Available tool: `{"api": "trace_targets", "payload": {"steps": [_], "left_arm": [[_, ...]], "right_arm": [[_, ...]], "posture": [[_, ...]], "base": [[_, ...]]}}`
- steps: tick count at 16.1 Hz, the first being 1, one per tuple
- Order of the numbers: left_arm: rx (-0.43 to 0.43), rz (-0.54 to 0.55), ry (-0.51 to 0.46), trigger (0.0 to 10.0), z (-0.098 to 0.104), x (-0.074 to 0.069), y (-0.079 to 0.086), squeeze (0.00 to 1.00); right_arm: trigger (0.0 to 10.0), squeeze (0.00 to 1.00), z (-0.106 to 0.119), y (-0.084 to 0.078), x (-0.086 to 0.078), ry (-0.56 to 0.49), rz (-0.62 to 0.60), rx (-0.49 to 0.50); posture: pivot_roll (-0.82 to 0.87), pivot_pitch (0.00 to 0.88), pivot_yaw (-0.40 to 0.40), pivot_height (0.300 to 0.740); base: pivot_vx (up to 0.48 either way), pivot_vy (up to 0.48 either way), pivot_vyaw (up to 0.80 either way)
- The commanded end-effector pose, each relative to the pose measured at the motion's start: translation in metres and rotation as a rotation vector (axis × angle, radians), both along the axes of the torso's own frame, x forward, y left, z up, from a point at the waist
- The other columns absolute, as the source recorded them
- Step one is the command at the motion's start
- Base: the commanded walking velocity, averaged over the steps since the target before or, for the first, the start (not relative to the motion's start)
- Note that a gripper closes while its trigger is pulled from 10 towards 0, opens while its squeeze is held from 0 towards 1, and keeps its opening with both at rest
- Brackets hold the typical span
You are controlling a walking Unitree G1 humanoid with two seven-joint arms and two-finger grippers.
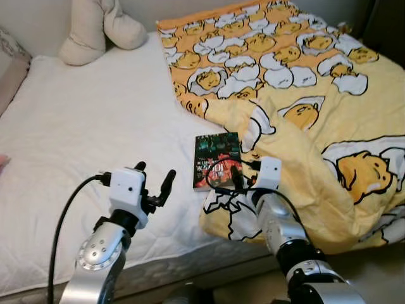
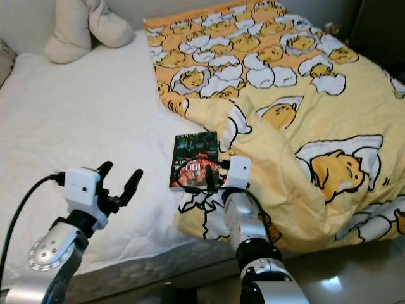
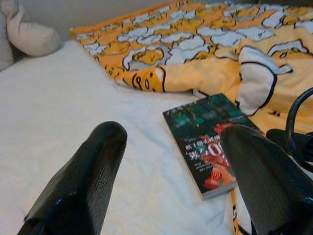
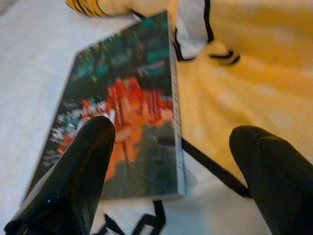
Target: Clean up the room
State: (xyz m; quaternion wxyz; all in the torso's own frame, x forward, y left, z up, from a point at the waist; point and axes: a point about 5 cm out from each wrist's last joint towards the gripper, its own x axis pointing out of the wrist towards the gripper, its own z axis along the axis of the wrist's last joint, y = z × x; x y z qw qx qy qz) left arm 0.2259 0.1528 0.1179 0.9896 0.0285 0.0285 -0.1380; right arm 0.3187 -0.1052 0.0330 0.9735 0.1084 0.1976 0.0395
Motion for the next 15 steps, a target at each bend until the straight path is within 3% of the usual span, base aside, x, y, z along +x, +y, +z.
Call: {"api": "trace_targets", "payload": {"steps": [1,6,11,15], "left_arm": [[0.01,0.014,0.008,10.0,0.002,-0.001,0.006,0.0],[0.012,0.009,0.029,10.0,0.005,-0.007,0.005,0.0],[0.015,0.023,0.041,10.0,0.006,-0.009,0.007,0.0],[0.013,0.025,0.046,10.0,0.006,-0.011,0.006,0.0]], "right_arm": [[10.0,0.0,-0.002,0.009,-0.002,-0.004,0.017,-0.014],[10.0,0.0,0.003,0.015,0.006,-0.014,0.029,-0.01],[10.0,0.0,0.017,0.033,0.016,-0.047,0.076,0.019],[10.0,0.0,0.009,0.042,0.012,0.058,0.061,0.122]], "posture": [[0.07,0.127,0.195,0.74],[0.09,0.148,0.206,0.74],[0.1,0.147,0.199,0.74],[0.1,0.15,0.197,0.74]], "base": [[0.0,0.0,0.0],[0.0,0.0,0.0],[0.0,0.0,0.0],[0.0,0.0,0.0]]}}
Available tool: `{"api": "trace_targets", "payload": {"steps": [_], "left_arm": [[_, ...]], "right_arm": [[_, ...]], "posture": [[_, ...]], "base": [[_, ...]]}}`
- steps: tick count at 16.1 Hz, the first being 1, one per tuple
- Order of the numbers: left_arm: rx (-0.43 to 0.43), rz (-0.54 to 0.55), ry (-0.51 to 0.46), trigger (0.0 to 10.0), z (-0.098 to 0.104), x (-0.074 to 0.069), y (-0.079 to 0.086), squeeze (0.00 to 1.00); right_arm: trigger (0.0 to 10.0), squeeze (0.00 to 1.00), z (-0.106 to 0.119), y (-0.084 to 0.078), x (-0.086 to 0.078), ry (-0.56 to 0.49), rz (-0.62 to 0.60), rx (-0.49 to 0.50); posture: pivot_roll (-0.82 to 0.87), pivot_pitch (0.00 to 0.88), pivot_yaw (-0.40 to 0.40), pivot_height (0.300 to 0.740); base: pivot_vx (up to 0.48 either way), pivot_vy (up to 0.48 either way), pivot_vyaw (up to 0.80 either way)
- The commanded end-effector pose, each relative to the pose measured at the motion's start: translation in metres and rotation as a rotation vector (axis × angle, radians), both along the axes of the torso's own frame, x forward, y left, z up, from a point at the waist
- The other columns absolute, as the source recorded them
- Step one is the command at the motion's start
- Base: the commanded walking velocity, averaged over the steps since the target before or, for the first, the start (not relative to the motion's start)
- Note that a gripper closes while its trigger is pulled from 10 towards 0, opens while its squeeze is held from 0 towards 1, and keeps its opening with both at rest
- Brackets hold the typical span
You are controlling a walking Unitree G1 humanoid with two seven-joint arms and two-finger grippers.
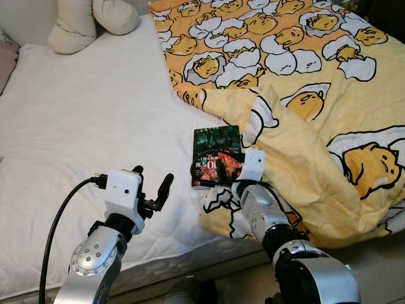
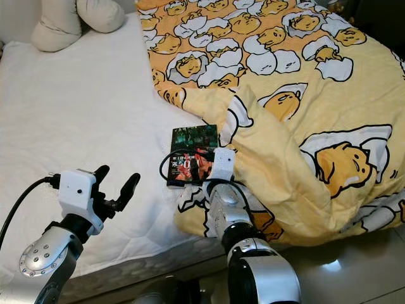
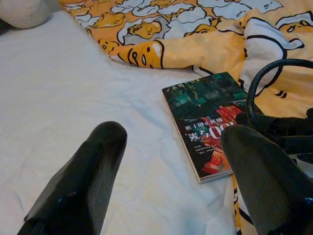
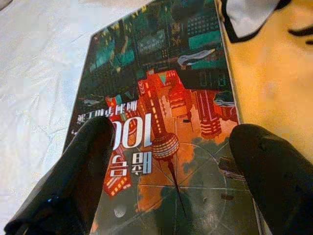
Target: Clean up the room
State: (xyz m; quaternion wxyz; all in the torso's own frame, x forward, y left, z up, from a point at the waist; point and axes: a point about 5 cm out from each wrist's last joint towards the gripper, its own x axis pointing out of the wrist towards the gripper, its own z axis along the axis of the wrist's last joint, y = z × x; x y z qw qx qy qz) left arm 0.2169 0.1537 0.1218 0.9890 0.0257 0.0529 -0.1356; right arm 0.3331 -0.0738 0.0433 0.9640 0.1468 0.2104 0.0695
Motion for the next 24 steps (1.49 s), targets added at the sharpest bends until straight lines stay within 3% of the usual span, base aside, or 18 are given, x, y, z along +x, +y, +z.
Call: {"api": "trace_targets", "payload": {"steps": [1,2,8,13,19,20,21,24], "left_arm": [[0.013,0.019,-0.002,10.0,0.003,-0.002,0.006,0.0],[0.013,0.021,-0.001,10.0,0.003,-0.002,0.006,0.0],[0.017,0.035,-0.006,10.0,0.004,-0.002,0.008,0.0],[0.017,0.044,-0.001,10.0,0.004,-0.006,0.007,0.0],[0.017,0.049,0.004,10.0,0.003,-0.008,0.006,0.0],[0.017,0.051,0.004,10.0,0.003,-0.008,0.006,0.0],[0.018,0.052,0.005,10.0,0.003,-0.008,0.006,0.0],[0.018,0.051,0.009,10.0,0.003,-0.009,0.006,0.0]], "right_arm": [[10.0,0.0,0.0,0.01,-0.001,0.022,0.016,0.002],[10.0,0.0,0.003,0.007,0.001,-0.007,0.014,-0.056],[10.0,0.0,0.007,0.003,0.005,-0.046,0.023,-0.166],[10.0,0.0,-0.001,0.016,-0.001,0.037,0.097,-0.121],[10.0,0.0,-0.006,0.014,-0.003,0.116,0.056,-0.016],[3.9,0.0,-0.005,0.013,-0.003,0.12,0.044,0.019],[0.0,0.0,-0.004,0.013,-0.002,0.117,0.041,0.047],[0.0,0.0,-0.006,0.019,-0.004,0.152,0.04,0.16]], "posture": [[0.1,0.15,0.197,0.74],[0.11,0.15,0.196,0.74],[0.12,0.151,0.184,0.74],[0.13,0.166,0.177,0.74],[0.13,0.173,0.169,0.74],[0.13,0.174,0.169,0.74],[0.13,0.176,0.169,0.74],[0.13,0.176,0.169,0.74]], "base": [[0.0,0.0,0.0],[0.0,0.0,0.0],[0.0,0.0,0.0],[0.0,0.0,0.0],[0.0,0.0,0.0],[0.0,0.0,0.0],[0.0,0.0,0.0],[0.0,0.0,0.0]]}}
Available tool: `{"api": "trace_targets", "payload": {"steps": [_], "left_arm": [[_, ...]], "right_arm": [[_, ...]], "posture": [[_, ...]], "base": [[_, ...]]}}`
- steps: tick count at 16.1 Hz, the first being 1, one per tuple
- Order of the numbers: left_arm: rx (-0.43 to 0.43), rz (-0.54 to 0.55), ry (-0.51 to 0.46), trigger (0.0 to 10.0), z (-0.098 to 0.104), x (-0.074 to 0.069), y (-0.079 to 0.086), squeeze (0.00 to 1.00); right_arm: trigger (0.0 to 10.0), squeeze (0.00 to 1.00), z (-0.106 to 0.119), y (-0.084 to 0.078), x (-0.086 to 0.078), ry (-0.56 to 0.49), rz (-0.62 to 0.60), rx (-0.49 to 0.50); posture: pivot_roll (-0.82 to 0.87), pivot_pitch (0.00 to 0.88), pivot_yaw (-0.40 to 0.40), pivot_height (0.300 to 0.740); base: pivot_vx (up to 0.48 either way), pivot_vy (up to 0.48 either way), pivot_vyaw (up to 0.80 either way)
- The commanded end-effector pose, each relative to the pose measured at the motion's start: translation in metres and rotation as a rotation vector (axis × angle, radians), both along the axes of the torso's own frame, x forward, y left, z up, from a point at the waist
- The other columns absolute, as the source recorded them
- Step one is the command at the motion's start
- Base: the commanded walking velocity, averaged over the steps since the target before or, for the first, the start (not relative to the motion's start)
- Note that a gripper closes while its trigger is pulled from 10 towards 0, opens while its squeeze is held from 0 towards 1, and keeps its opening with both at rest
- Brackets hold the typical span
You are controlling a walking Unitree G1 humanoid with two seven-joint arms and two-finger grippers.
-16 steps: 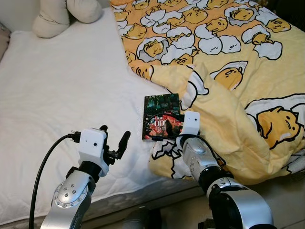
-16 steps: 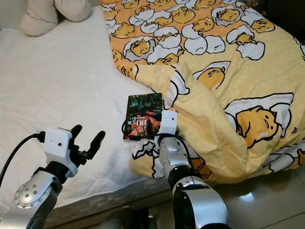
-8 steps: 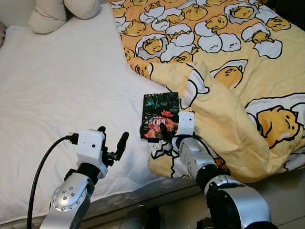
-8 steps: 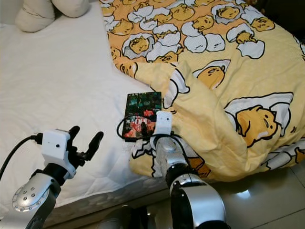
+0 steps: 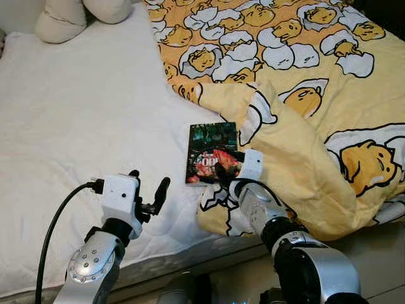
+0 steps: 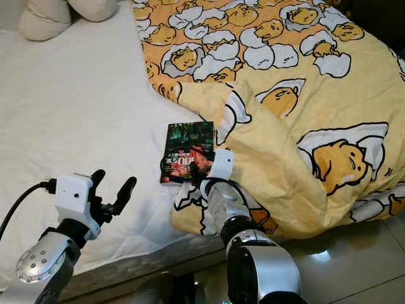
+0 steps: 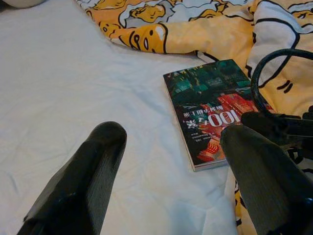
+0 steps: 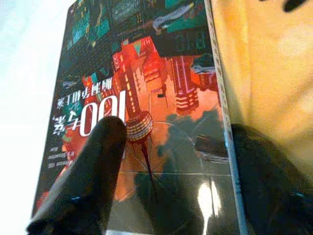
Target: Clean up the room
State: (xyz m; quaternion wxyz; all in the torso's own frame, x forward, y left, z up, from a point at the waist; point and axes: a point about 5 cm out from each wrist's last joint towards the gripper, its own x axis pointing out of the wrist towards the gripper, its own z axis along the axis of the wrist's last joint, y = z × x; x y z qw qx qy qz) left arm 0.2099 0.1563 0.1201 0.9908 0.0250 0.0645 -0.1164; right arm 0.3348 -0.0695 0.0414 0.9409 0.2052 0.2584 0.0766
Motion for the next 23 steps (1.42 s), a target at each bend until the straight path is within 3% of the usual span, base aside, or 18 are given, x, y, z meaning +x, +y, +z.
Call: {"api": "trace_targets", "payload": {"steps": [1,3,8,9,14,17,20,23], "left_arm": [[0.015,0.011,-0.014,10.0,0.005,-0.001,0.003,0.0],[0.015,0.011,-0.015,10.0,0.005,0.001,0.003,0.0],[0.024,-0.005,-0.014,10.0,0.006,0.004,0.004,0.0],[0.028,-0.013,-0.013,10.0,0.006,0.004,0.004,0.0],[0.029,-0.035,-0.013,10.0,0.006,0.007,0.002,0.0],[0.025,-0.034,-0.017,10.0,0.006,0.01,0.002,0.0],[0.001,-0.023,-0.022,10.0,0.002,0.018,0.0,0.0],[-0.108,0.065,-0.002,10.0,-0.006,0.037,-0.001,0.0]], "right_arm": [[0.0,0.0,-0.004,0.015,-0.006,0.048,0.027,0.062],[0.0,0.0,-0.003,0.016,-0.006,0.042,0.033,0.06],[0.0,0.0,0.012,0.019,0.004,-0.079,0.092,-0.031],[0.0,0.0,0.022,0.025,0.008,-0.144,0.115,-0.047],[0.0,0.0,0.029,0.038,0.006,-0.195,0.148,-0.012],[0.0,0.0,0.04,0.039,0.009,-0.299,0.175,-0.062],[0.0,0.0,0.058,0.03,0.013,-0.429,0.186,-0.114],[0.0,0.0,0.06,-0.003,0.015,-0.456,0.138,-0.183]], "posture": [[0.13,0.176,0.171,0.74],[0.13,0.178,0.173,0.74],[0.13,0.182,0.197,0.74],[0.12,0.178,0.206,0.74],[0.11,0.161,0.212,0.74],[0.1,0.144,0.203,0.74],[0.05,0.104,0.184,0.74],[-0.02,0.028,0.14,0.74]], "base": [[0.0,0.0,0.0],[0.0,0.0,0.0],[0.0,0.0,0.0],[0.0,0.0,0.0],[0.0,0.0,0.0],[0.0,0.0,0.0],[0.0,0.0,0.0],[0.0,0.0,0.0]]}}
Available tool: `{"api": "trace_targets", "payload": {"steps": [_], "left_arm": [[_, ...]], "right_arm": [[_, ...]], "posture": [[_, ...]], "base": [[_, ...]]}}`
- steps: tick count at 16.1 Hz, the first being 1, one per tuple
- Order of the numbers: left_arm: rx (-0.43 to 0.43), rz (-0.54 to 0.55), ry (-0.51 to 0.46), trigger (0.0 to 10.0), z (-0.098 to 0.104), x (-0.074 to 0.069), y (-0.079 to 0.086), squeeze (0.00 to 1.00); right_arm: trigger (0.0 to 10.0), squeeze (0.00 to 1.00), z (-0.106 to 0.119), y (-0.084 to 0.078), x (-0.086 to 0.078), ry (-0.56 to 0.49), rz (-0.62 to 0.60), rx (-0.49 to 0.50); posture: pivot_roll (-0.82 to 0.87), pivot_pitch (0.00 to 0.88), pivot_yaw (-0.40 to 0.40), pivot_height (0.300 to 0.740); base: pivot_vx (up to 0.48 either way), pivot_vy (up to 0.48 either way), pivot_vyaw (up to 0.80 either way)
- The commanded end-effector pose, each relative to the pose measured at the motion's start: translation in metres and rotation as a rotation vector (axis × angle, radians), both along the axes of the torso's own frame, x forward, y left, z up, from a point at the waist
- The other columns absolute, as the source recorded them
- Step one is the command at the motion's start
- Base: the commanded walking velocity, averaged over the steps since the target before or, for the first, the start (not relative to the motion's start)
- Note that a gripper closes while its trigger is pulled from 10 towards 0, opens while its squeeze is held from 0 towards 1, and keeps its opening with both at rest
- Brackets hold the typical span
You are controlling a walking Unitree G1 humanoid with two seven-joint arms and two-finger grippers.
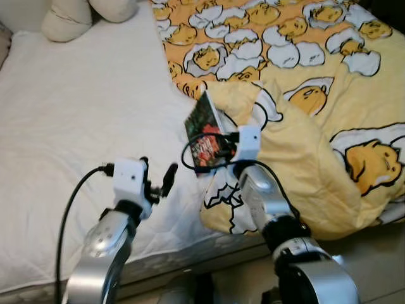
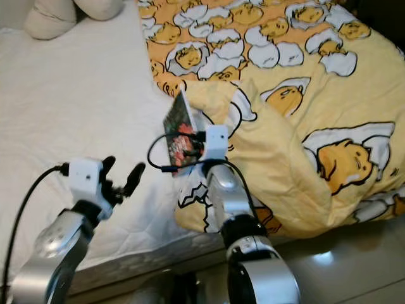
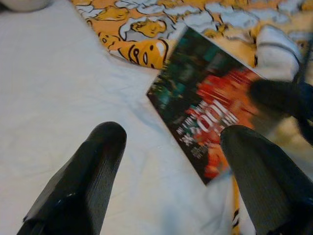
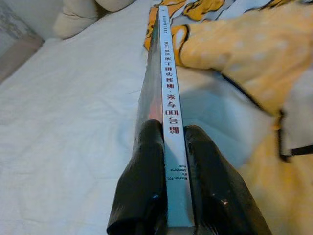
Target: Clean up the room
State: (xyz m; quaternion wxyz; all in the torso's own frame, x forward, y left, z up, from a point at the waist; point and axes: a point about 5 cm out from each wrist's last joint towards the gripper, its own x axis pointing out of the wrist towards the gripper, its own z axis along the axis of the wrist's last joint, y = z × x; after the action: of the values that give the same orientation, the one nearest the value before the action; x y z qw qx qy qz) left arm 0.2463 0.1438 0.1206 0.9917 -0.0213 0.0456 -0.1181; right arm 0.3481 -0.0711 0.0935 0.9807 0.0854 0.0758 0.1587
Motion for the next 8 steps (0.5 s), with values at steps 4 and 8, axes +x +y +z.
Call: {"api": "trace_targets", "payload": {"steps": [4,8], "left_arm": [[-0.104,0.259,0.026,10.0,-0.016,0.013,0.024,0.0],[-0.082,0.322,0.081,10.0,-0.042,-0.002,0.042,0.0]], "right_arm": [[0.0,0.0,0.025,-0.047,-0.005,-0.173,-0.051,-0.159],[0.0,0.0,0.007,-0.084,-0.023,-0.108,-0.056,-0.271]], "posture": [[-0.09,0.0,0.09,0.74],[-0.12,0.0,0.05,0.74]], "base": [[0.0,0.0,0.0],[0.0,0.0,0.0]]}}
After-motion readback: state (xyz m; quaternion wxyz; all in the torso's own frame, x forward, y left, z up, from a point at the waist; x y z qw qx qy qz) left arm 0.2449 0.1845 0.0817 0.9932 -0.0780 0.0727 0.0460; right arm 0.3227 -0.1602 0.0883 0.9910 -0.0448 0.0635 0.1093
